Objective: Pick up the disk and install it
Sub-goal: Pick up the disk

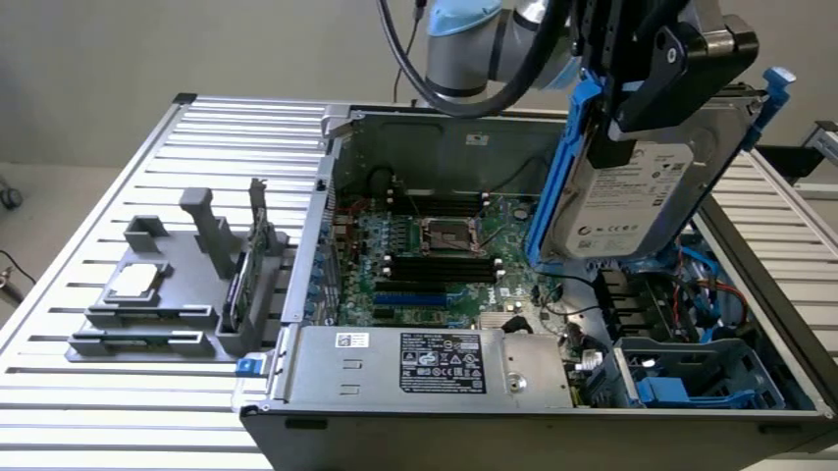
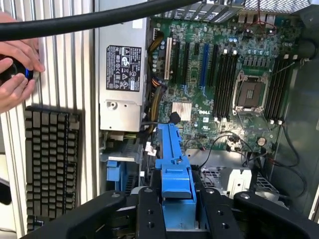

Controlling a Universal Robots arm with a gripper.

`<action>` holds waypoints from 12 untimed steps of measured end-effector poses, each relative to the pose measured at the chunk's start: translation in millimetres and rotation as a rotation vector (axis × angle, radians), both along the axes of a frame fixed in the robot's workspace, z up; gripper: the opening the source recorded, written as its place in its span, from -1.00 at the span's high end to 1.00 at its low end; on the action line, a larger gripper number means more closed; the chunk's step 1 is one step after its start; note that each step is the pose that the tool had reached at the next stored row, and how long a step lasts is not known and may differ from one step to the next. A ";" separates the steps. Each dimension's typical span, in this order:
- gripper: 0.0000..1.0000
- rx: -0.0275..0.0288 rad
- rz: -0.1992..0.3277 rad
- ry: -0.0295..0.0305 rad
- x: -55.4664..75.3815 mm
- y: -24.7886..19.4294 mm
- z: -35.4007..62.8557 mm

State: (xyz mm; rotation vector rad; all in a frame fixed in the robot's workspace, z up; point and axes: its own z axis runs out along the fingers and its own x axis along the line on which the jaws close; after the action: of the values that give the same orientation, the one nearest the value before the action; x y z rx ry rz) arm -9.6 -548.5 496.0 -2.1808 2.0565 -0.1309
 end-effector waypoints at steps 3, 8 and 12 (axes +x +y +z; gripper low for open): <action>0.34 0.0032 0.000 0.0000 3.9 -5.9 -0.1; 0.34 0.0090 0.000 0.0000 9.1 -16.1 -0.3; 0.34 0.0134 0.000 -0.0001 13.0 -24.2 -0.3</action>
State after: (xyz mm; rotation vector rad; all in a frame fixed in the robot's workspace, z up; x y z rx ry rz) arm 3.4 -572.8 495.7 -2.1731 2.0513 -0.1169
